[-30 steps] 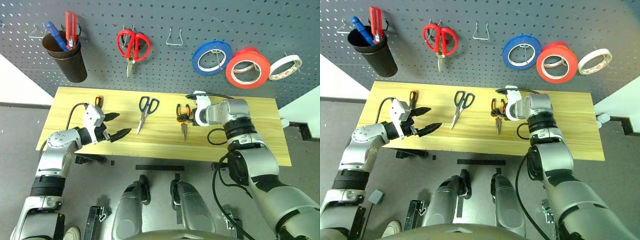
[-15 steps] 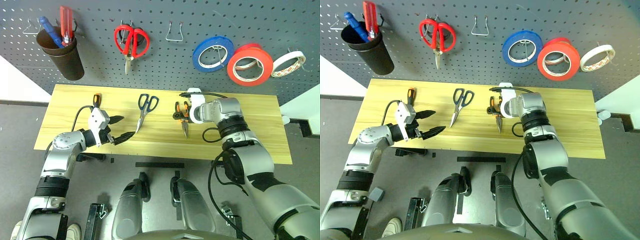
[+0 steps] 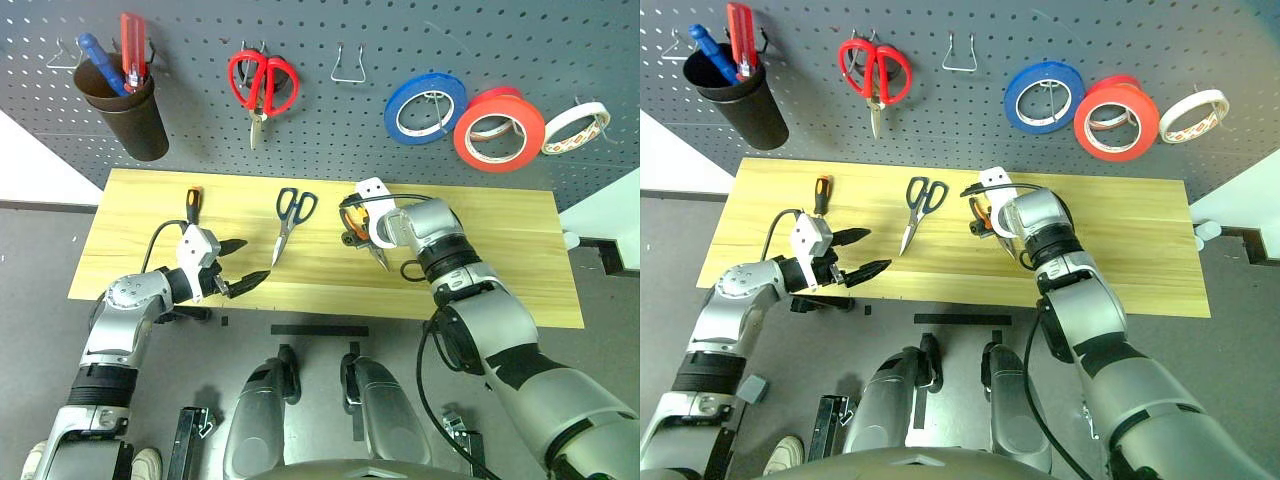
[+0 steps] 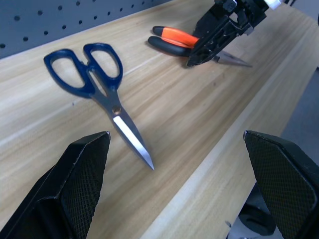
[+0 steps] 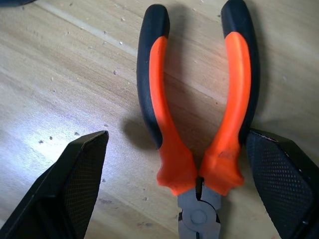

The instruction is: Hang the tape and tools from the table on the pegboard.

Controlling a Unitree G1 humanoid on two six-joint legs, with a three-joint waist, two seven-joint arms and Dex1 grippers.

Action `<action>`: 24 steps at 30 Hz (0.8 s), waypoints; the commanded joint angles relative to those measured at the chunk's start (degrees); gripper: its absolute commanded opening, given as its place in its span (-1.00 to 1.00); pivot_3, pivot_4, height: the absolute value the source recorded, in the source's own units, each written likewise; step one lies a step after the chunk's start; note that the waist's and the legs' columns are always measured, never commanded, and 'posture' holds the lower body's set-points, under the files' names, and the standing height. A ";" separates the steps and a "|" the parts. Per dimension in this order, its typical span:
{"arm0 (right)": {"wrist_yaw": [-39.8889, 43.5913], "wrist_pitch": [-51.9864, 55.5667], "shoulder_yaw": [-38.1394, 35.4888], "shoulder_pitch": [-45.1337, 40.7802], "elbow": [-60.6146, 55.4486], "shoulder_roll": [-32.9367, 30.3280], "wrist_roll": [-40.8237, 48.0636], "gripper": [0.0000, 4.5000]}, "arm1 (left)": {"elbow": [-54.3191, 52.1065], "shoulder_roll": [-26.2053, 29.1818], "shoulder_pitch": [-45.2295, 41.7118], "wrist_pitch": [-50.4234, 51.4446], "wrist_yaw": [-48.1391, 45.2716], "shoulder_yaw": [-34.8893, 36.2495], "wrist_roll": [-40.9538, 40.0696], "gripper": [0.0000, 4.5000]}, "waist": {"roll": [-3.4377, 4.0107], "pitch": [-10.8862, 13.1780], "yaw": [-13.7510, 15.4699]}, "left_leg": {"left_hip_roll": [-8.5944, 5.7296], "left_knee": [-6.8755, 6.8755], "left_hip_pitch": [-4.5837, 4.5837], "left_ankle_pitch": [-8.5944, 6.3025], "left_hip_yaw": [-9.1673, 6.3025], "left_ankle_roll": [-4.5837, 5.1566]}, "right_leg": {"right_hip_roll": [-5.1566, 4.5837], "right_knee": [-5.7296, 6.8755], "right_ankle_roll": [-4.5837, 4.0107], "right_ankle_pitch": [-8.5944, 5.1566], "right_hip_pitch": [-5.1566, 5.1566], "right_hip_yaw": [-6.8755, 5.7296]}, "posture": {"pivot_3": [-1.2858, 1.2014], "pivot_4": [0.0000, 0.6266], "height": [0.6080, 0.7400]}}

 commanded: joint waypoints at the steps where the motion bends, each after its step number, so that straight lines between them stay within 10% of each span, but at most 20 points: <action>1: 2.10 -1.76 1.75 0.52 1.88 0.38 -1.47 0.98 | -2.02 0.29 1.10 -1.30 0.46 0.61 0.23 1.00 | 0.00 0.00 0.02 | 0.00 0.00 0.00 0.00 0.00 0.00 | -0.01 0.00 0.00 0.00 0.00 0.00 | 0.11 0.34 1.00; 10: 5.80 -2.07 3.66 0.10 3.16 0.03 -3.78 -0.04 | -2.18 0.31 1.41 -1.67 1.25 0.72 0.27 1.00 | 0.00 0.00 -0.01 | 0.00 -0.05 0.02 0.00 0.00 -0.01 | -0.01 -0.01 0.00 0.00 0.00 -0.02 | 0.12 0.34 1.00; 24: 23.30 10.77 6.37 3.04 -17.67 -9.62 0.16 -0.07 | -3.47 0.15 2.73 -2.16 1.59 1.54 -0.59 1.00 | 0.01 0.00 0.62 | -0.01 -0.13 -0.25 -0.01 -0.02 -0.01 | -0.11 -0.14 -0.01 0.00 -0.20 -0.06 | 0.09 0.17 1.00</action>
